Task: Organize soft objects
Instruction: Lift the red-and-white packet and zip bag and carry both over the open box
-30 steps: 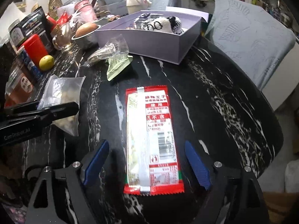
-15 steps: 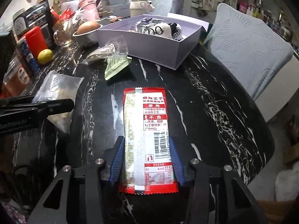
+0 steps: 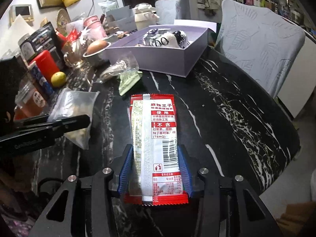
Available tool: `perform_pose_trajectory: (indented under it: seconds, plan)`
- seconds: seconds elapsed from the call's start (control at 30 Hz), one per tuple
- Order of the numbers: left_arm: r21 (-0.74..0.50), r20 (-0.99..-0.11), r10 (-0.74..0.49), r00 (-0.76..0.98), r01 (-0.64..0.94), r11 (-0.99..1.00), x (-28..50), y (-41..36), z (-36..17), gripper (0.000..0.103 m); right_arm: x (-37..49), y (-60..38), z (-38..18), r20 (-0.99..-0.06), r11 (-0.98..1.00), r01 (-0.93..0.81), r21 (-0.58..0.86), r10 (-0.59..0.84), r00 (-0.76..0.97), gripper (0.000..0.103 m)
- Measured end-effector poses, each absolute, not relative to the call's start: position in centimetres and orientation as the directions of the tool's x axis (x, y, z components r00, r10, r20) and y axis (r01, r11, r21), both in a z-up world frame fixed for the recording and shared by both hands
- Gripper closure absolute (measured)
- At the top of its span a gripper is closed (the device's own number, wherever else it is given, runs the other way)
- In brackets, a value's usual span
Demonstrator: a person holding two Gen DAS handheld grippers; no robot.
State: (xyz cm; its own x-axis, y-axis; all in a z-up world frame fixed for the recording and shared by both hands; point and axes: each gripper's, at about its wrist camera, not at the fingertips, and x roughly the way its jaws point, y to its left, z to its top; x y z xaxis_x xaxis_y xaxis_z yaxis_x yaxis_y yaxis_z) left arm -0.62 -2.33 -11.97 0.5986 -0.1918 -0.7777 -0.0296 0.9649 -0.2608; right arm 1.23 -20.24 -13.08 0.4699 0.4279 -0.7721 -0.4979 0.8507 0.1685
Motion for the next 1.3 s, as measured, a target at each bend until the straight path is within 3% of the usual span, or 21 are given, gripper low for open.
perform_pose_trajectory:
  seconds: [0.53,1.0,1.3]
  plan:
    - [-0.227,-0.688,-0.196,0.699,0.049,0.973,-1.0,-3.4,-6.4,0.069,0.5,-22.0,-8.2,-0.674,0.827,-0.510,0.236,0.517,0.527,0.059]
    - [-0.201,-0.524,-0.178,0.833,0.082,0.976,1.9,-2.9,0.7,0.069,3.5,-21.8,-2.0,-0.567,0.819,-0.541,0.189,0.541,0.621,0.059]
    - [-0.196,-0.469,-0.166,0.868,0.081,0.977,5.3,-2.1,3.1,0.069,6.5,-20.7,1.3,-0.503,0.808,-0.566,0.162,0.562,0.657,0.059]
